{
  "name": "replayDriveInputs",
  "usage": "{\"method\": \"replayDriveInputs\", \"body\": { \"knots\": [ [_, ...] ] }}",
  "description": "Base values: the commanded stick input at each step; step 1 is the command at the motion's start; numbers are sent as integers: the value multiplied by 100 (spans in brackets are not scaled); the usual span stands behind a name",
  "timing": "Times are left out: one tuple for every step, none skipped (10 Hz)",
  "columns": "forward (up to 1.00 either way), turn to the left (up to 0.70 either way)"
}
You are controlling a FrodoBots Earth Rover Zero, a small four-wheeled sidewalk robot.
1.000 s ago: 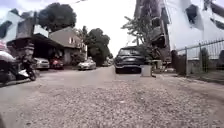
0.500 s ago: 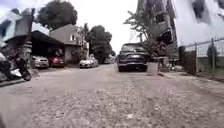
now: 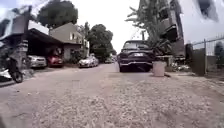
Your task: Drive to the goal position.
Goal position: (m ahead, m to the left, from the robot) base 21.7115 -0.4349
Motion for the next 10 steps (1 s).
{"method": "replayDriveInputs", "body": {
  "knots": [
    [100,27],
    [100,27],
    [100,3],
    [100,26],
    [100,4],
    [100,23],
    [100,27],
    [100,27],
    [100,0],
    [100,0]
  ]
}}
